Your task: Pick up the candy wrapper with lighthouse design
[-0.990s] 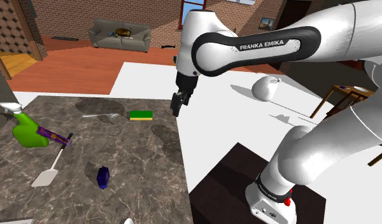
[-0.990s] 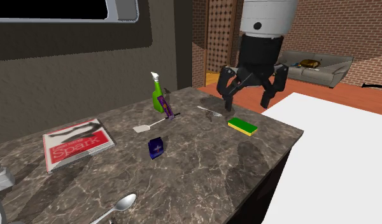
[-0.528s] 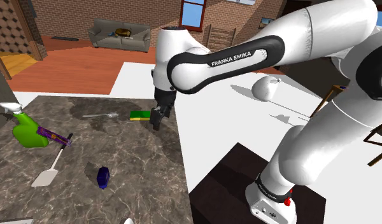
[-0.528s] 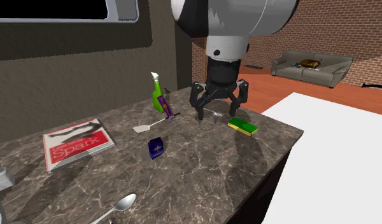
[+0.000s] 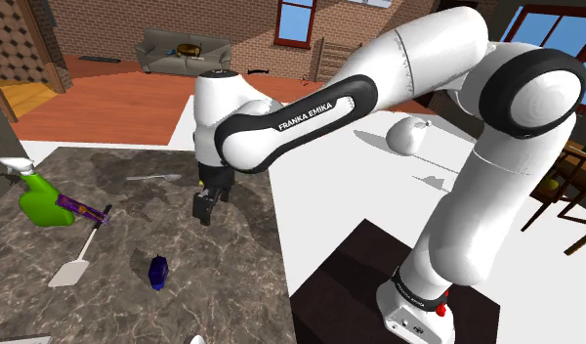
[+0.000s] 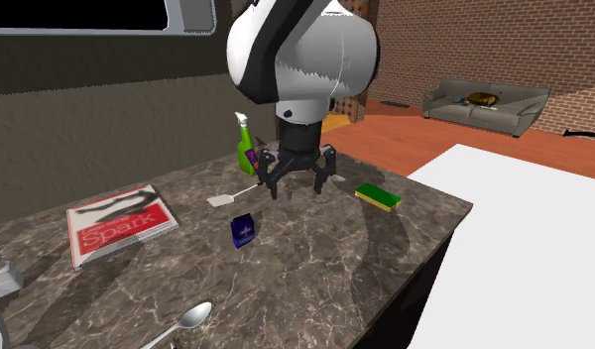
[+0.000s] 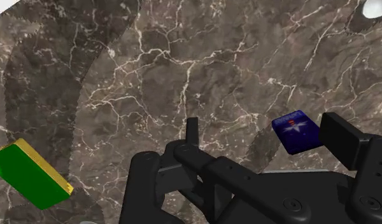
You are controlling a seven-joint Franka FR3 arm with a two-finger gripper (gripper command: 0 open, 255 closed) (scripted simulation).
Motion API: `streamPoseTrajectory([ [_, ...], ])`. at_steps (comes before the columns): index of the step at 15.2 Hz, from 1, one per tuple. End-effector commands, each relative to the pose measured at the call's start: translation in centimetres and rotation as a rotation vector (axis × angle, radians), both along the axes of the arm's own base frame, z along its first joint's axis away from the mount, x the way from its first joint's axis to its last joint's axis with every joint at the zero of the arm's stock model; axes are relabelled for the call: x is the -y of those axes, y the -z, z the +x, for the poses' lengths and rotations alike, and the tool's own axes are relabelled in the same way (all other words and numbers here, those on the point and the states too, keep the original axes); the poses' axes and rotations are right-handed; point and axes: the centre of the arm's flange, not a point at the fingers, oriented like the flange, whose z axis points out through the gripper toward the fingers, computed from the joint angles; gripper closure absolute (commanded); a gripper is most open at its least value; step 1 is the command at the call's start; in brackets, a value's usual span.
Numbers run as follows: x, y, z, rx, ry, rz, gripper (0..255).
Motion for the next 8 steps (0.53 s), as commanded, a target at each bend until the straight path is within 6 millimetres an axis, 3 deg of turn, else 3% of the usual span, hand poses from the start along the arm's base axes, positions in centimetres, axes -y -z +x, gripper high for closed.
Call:
streamPoseTrajectory([
  [1, -2.2, 1.9, 0.9, -0.005, -0.018, 0.005, 0],
  [8, -9.6, 7.0, 2.9, -0.023, -0.080, 0.019, 0],
])
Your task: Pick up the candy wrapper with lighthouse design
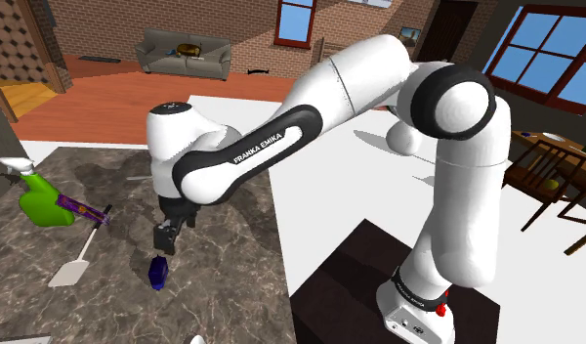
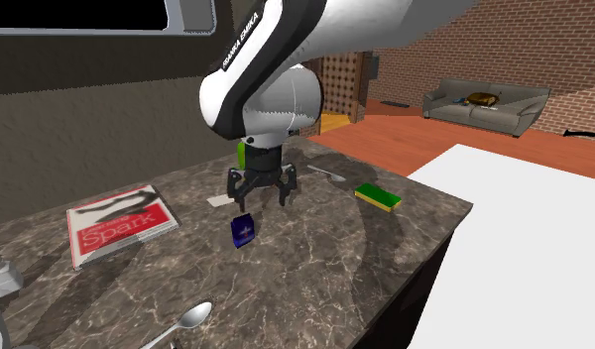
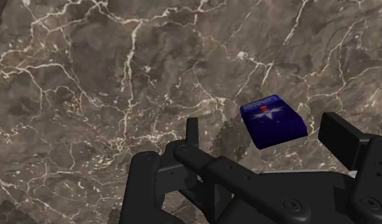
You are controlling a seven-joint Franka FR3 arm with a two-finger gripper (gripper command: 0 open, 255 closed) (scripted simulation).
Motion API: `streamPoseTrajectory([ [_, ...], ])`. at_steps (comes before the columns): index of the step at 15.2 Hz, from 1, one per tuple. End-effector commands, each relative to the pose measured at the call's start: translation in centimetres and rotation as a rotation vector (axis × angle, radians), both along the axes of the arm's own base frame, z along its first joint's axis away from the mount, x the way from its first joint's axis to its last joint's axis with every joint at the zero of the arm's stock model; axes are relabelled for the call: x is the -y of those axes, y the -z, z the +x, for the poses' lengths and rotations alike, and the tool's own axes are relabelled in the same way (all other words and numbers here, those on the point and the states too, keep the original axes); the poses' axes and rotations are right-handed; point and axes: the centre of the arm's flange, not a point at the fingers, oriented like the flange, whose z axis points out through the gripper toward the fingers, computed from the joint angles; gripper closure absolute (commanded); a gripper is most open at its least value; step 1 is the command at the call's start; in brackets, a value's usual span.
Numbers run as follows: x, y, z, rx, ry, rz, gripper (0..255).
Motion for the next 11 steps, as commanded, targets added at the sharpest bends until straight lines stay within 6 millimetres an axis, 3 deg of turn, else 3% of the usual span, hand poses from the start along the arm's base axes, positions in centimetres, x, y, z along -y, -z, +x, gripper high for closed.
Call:
streamPoseTrajectory([
  [1, -2.5, 1.6, 0.2, -0.005, -0.018, 0.004, 0],
  [4, -5.7, 3.7, 0.9, -0.013, -0.044, 0.010, 0],
  [11, -5.7, 6.9, 0.9, -0.013, -0.044, 0.010, 0],
])
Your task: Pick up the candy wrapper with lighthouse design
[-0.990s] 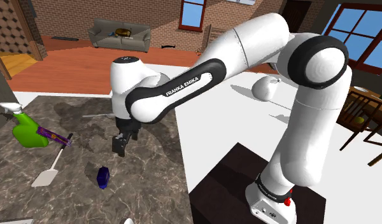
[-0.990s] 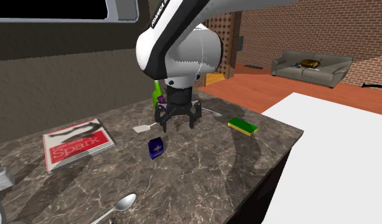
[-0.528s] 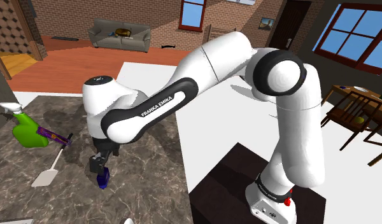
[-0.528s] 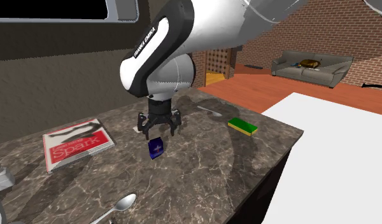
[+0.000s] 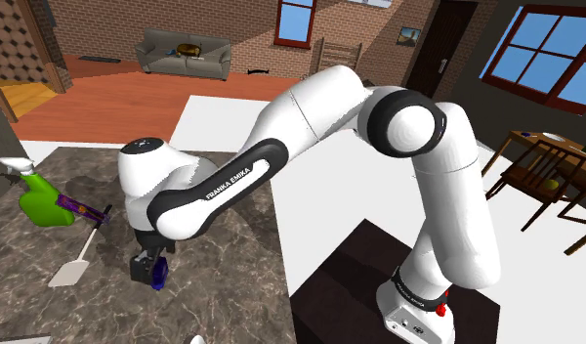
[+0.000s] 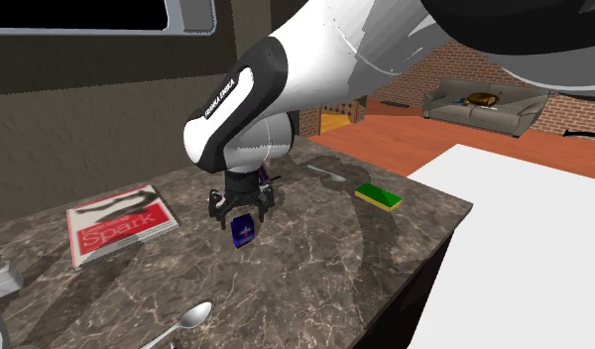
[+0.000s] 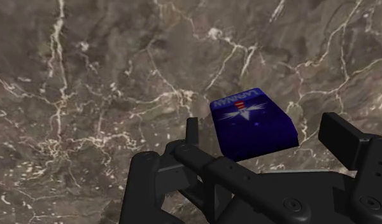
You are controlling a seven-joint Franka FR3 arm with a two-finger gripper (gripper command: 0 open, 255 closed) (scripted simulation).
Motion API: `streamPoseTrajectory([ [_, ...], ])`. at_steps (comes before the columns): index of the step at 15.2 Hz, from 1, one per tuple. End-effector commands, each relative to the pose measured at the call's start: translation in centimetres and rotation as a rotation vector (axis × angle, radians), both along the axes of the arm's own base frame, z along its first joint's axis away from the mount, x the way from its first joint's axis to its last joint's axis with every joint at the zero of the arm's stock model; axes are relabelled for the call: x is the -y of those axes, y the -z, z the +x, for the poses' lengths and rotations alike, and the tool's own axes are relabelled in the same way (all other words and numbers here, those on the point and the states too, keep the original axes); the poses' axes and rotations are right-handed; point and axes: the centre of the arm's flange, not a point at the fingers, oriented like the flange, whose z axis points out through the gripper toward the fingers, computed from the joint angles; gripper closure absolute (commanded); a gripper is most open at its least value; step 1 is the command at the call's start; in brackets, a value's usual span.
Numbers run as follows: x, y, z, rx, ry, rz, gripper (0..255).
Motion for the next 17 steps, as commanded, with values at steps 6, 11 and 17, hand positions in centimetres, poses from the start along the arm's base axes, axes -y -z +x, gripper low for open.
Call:
streamPoseTrajectory([
  [6, -0.1, 1.5, 0.0, 0.000, 0.000, 0.000, 255],
  [11, -0.3, 1.6, 0.0, 0.000, 0.000, 0.000, 255],
  [17, 0.0, -0.8, 0.0, 0.000, 0.000, 0.000, 255],
])
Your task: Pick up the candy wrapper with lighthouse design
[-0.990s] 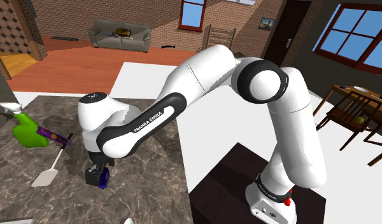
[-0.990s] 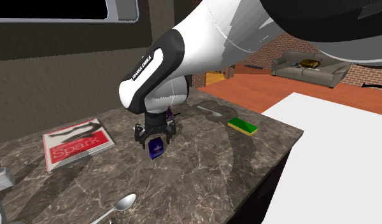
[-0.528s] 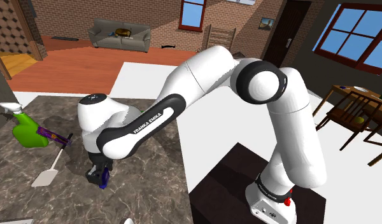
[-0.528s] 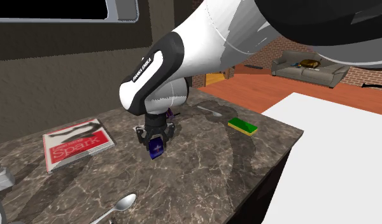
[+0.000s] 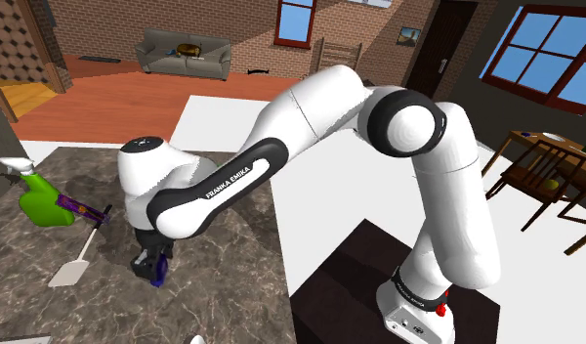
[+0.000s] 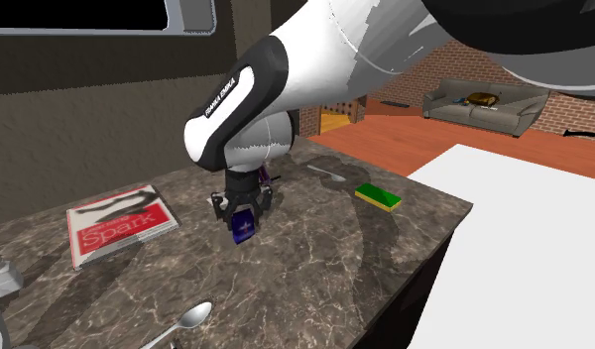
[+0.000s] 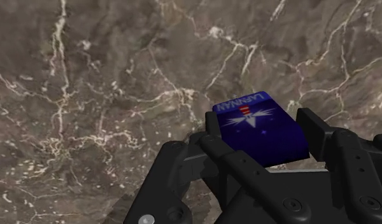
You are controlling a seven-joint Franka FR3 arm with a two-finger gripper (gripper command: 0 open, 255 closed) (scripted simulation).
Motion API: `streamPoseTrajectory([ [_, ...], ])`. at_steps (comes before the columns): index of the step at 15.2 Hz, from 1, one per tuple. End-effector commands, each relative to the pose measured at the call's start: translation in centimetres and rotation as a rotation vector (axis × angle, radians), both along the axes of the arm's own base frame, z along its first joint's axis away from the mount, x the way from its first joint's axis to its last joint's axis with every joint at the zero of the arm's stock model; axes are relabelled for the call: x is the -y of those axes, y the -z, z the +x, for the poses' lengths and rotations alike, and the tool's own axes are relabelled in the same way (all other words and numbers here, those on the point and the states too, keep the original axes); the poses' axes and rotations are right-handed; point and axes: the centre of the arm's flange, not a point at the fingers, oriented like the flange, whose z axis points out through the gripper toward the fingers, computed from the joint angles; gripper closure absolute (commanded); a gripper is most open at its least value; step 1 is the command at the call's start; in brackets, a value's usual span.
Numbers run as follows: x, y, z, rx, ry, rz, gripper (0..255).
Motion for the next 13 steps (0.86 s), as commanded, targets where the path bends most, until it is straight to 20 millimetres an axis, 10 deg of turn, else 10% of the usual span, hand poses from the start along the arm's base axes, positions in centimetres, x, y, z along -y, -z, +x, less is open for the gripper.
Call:
streamPoseTrajectory([
  [1, -0.1, -1.1, -0.1, 0.000, 0.000, 0.000, 255],
  [13, -0.1, -6.5, -0.1, 0.000, 0.000, 0.000, 255],
])
